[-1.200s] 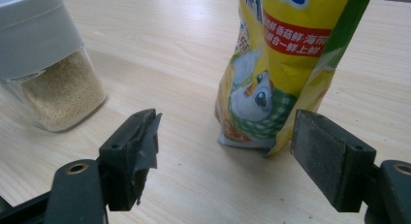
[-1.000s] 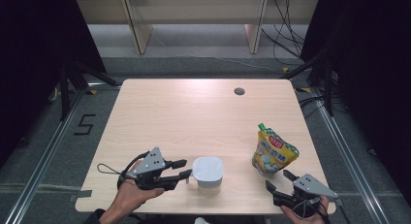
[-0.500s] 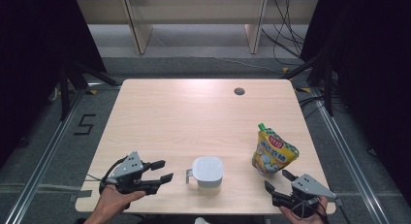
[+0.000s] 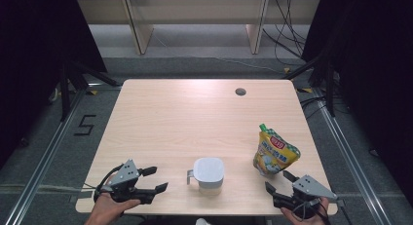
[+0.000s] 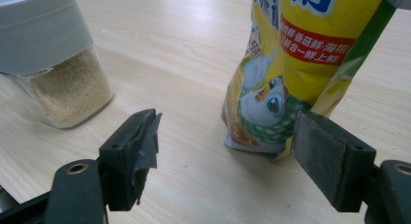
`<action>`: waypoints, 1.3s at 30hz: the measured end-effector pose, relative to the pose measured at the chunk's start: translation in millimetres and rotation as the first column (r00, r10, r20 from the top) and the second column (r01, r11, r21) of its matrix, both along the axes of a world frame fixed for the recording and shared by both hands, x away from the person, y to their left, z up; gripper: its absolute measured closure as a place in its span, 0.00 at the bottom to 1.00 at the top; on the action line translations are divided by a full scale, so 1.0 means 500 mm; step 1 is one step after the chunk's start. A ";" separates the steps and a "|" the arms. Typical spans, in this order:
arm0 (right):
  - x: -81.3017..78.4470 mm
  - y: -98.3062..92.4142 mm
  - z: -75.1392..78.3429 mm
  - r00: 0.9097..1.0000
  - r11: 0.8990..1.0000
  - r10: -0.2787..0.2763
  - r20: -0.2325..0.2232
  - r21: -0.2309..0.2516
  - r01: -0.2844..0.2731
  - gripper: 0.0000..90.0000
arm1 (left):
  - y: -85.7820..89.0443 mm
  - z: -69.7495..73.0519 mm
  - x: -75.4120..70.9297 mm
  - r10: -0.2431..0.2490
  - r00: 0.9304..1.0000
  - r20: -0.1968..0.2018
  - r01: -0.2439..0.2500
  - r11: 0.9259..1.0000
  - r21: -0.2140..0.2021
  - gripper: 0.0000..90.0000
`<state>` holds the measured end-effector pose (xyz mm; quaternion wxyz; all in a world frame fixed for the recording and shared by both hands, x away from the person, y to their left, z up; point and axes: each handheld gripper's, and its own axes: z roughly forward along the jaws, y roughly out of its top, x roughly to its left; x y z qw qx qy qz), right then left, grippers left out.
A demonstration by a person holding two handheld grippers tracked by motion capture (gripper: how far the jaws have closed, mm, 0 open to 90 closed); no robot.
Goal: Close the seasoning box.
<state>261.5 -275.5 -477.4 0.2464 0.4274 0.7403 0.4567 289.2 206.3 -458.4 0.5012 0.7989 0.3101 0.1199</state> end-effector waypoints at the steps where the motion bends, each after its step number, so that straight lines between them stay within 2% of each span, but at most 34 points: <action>1: 0.000 0.001 -0.001 1.000 1.000 0.000 -0.003 -0.005 0.000 0.29 | 0.003 -0.001 -0.001 -0.008 1.000 0.006 0.008 1.000 0.014 0.33; 2: -0.002 0.001 0.002 1.000 1.000 -0.003 -0.003 -0.020 0.003 0.29 | 0.004 -0.003 -0.003 -0.008 1.000 0.004 0.008 1.000 0.018 0.33; 3: -0.002 0.004 0.001 1.000 1.000 0.000 -0.007 0.001 0.000 0.29 | 0.002 -0.007 -0.008 0.010 1.000 -0.018 -0.010 1.000 0.006 0.33; 4: -0.001 0.004 0.001 1.000 1.000 0.006 -0.006 -0.007 -0.006 0.29 | 0.003 -0.009 -0.010 0.012 1.000 -0.018 -0.012 1.000 0.010 0.33; 5: -0.001 0.003 0.000 1.000 1.000 0.012 -0.004 -0.012 -0.012 0.29 | 0.006 -0.013 -0.010 -0.012 1.000 -0.006 0.012 0.999 0.033 0.33; 6: -0.001 0.004 0.001 1.000 1.000 0.010 -0.007 -0.001 -0.010 0.29 | 0.003 -0.018 -0.016 0.007 1.000 -0.027 -0.006 1.000 0.020 0.32; 10: -0.003 0.004 0.001 1.000 1.000 0.000 -0.004 0.000 0.000 0.29 | 0.002 -0.031 -0.028 0.002 1.000 -0.026 -0.001 0.999 0.052 0.31; 11: -0.002 0.004 0.001 1.000 1.000 0.000 -0.004 -0.007 0.000 0.29 | 0.000 -0.035 -0.031 0.006 0.999 -0.032 -0.004 0.999 0.044 0.31; 12: -0.001 0.004 0.001 1.000 1.000 0.016 -0.007 -0.009 -0.016 0.29 | 0.003 -0.036 -0.032 0.000 1.000 -0.025 0.002 0.997 0.083 0.30; 13: -0.001 0.006 0.001 1.000 1.000 0.018 -0.001 -0.004 -0.018 0.29 | 0.000 -0.040 -0.036 0.003 1.000 -0.019 -0.002 0.998 0.065 0.30; 14: -0.002 0.007 0.002 1.000 1.000 0.014 0.007 -0.006 -0.014 0.29 | 0.002 -0.040 -0.037 -0.002 1.000 -0.025 0.005 0.996 0.089 0.30; 15: -0.002 0.007 0.002 1.000 1.000 0.017 0.009 -0.014 -0.017 0.29 | -0.002 -0.043 -0.042 0.003 1.000 -0.024 -0.002 0.998 0.069 0.30; 16: -0.002 0.008 0.003 1.000 1.000 0.019 0.007 -0.012 -0.019 0.29 | 0.002 -0.043 -0.042 -0.003 1.000 -0.015 0.004 0.995 0.103 0.29; 18: -0.002 0.009 0.001 0.999 1.000 0.031 -0.019 -0.004 -0.031 0.28 | -0.001 -0.044 -0.049 0.003 1.000 -0.010 -0.002 0.994 0.106 0.29; 19: -0.008 0.012 0.001 0.998 1.000 0.014 -0.058 0.016 -0.013 0.28 | -0.002 -0.046 -0.050 0.012 1.000 0.006 -0.013 0.993 0.116 0.29; 20: -0.003 0.009 -0.002 0.998 0.999 0.039 -0.046 0.007 -0.039 0.28 | -0.001 -0.046 -0.053 0.009 1.000 -0.002 -0.008 0.993 0.119 0.28; 21: -0.001 0.008 -0.005 0.998 0.999 0.041 -0.040 -0.012 -0.042 0.28 | -0.003 -0.049 -0.054 0.011 1.000 -0.003 -0.011 0.994 0.109 0.28; 23: -0.003 0.009 -0.008 0.997 0.999 0.052 -0.063 -0.007 -0.053 0.27 | -0.003 -0.050 -0.058 0.004 1.000 -0.005 -0.003 0.992 0.128 0.28; 24: -0.010 0.013 -0.006 0.994 0.999 0.038 -0.106 0.006 -0.037 0.27 | -0.006 -0.053 -0.059 0.006 1.000 0.003 -0.006 0.992 0.124 0.28; 25: -0.008 0.013 -0.009 0.994 0.998 0.055 -0.089 -0.001 -0.056 0.28 | -0.003 -0.053 -0.059 -0.001 1.000 0.003 0.001 0.988 0.152 0.28; 26: -0.010 0.015 -0.010 0.993 0.998 0.060 -0.099 -0.002 -0.060 0.28 | -0.006 -0.056 -0.062 0.008 1.000 -0.006 -0.007 0.990 0.144 0.28; 27: -0.006 0.011 -0.010 0.993 0.996 0.081 -0.090 -0.030 -0.084 0.28 | -0.009 -0.061 -0.063 0.010 1.000 -0.008 -0.009 0.991 0.133 0.28; 28: -0.007 0.014 -0.011 0.991 0.996 0.090 -0.094 -0.014 -0.092 0.28 | -0.010 -0.063 -0.064 0.004 1.000 -0.014 -0.002 0.988 0.153 0.28; 29: -0.010 0.016 -0.012 0.992 0.996 0.078 -0.100 -0.023 -0.081 0.28 | -0.012 -0.067 -0.064 -0.004 1.000 -0.005 0.005 0.990 0.143 0.27; 30: -0.009 0.015 -0.012 0.991 0.995 0.091 -0.098 -0.028 -0.094 0.28 | -0.011 -0.065 -0.064 -0.008 1.000 -0.009 0.009 0.985 0.174 0.27; 33: -0.010 0.015 -0.012 0.989 0.994 0.102 -0.107 -0.033 -0.106 0.28 | -0.011 -0.064 -0.064 -0.006 1.000 -0.009 0.008 0.986 0.165 0.27; 34: -0.015 0.019 -0.012 0.988 0.996 0.085 -0.133 -0.014 -0.088 0.28 | -0.011 -0.064 -0.063 -0.011 1.000 -0.006 0.012 0.988 0.156 0.27; 35: -0.014 0.019 -0.012 0.988 0.996 0.087 -0.130 -0.017 -0.090 0.28 | -0.009 -0.064 -0.060 -0.016 1.000 0.007 0.015 0.983 0.184 0.27; 36: -0.009 0.015 -0.014 0.988 0.994 0.103 -0.113 -0.033 -0.107 0.28 | -0.012 -0.066 -0.064 0.002 1.000 -0.024 0.002 0.987 0.158 0.27; 37: -0.008 0.016 -0.015 0.988 0.993 0.111 -0.109 -0.025 -0.115 0.27 | -0.012 -0.067 -0.062 0.000 1.000 -0.014 0.002 0.987 0.161 0.27; 39: -0.004 0.017 -0.019 0.990 0.992 0.108 -0.087 -0.051 -0.113 0.27 | -0.011 -0.067 -0.062 0.007 1.000 -0.017 -0.004 0.987 0.163 0.27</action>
